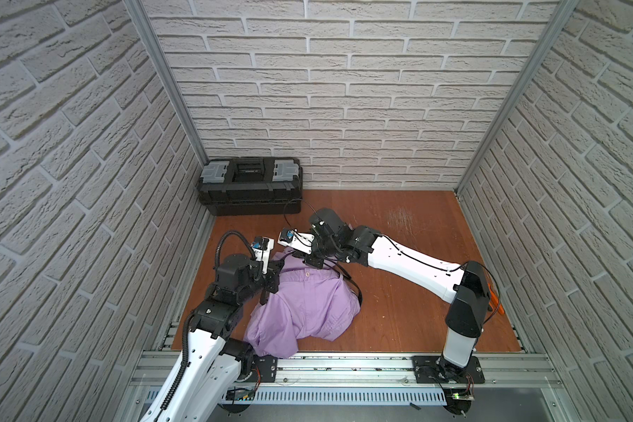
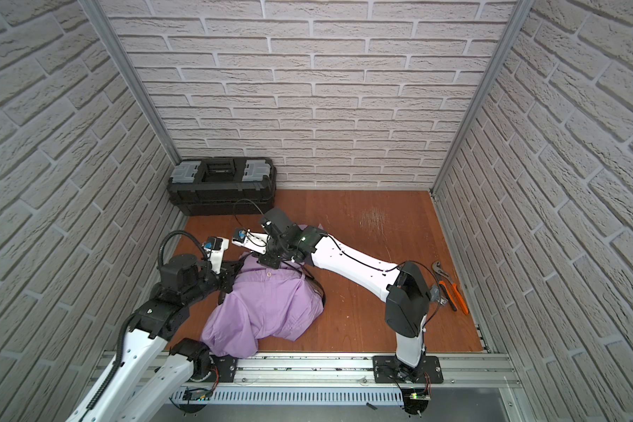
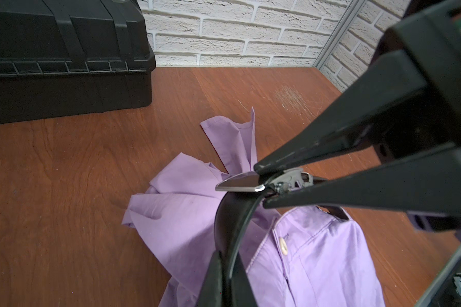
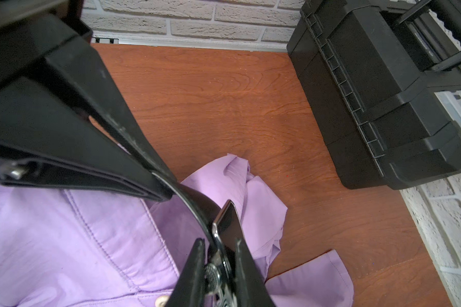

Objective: Remove the belt from the trousers

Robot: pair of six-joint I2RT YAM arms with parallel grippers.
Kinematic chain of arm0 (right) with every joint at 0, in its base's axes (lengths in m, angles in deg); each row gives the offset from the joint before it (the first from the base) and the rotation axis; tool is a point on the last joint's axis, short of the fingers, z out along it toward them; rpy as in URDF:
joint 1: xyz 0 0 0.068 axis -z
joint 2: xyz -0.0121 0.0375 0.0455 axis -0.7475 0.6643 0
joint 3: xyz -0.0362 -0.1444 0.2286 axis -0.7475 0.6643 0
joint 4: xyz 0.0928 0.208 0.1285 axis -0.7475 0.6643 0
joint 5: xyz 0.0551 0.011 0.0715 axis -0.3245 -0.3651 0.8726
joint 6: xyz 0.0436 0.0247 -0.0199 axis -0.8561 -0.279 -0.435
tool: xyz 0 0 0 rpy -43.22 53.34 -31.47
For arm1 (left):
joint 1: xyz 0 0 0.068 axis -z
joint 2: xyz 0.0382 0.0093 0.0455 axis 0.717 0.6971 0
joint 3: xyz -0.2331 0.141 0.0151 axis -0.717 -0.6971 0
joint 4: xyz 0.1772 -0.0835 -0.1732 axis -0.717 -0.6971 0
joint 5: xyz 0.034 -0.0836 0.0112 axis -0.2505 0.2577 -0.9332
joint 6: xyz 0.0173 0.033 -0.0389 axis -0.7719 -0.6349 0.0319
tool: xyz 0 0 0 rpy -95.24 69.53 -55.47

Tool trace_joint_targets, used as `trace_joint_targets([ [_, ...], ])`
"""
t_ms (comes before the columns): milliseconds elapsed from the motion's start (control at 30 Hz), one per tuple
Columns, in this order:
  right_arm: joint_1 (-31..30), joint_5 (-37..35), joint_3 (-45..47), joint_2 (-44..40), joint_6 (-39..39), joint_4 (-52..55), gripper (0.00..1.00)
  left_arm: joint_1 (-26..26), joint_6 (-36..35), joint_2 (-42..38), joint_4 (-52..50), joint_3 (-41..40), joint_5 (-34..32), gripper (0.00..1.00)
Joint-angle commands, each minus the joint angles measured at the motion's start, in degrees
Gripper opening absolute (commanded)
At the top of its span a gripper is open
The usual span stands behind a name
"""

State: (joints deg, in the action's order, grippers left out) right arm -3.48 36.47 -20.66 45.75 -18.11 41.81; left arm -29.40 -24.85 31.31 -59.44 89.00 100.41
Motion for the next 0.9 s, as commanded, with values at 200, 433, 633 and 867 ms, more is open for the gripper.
trace_joint_targets([
  [200, 2.88, 7.47, -3.2, 1.54, -5.73, 3.73, 0.07, -0.31, 0.25, -1.76, 3.3, -0.44, -0.8, 0.0],
  [433, 2.7, 7.27, -3.58, 1.57, -5.47, 2.85, 0.26, -0.31, 0.52, -0.91, 3.82, -0.27, -0.13, 0.0],
  [633, 2.31, 6.96, -4.67, 2.26, -4.94, 2.84, 0.29, -0.32, 0.86, -0.53, 4.17, -0.48, -0.04, 0.0],
  [867, 2.02, 6.93, -6.19, 3.22, -5.07, 2.56, 0.29, -0.31, 1.22, -0.32, 4.49, -0.62, 0.02, 0.0],
])
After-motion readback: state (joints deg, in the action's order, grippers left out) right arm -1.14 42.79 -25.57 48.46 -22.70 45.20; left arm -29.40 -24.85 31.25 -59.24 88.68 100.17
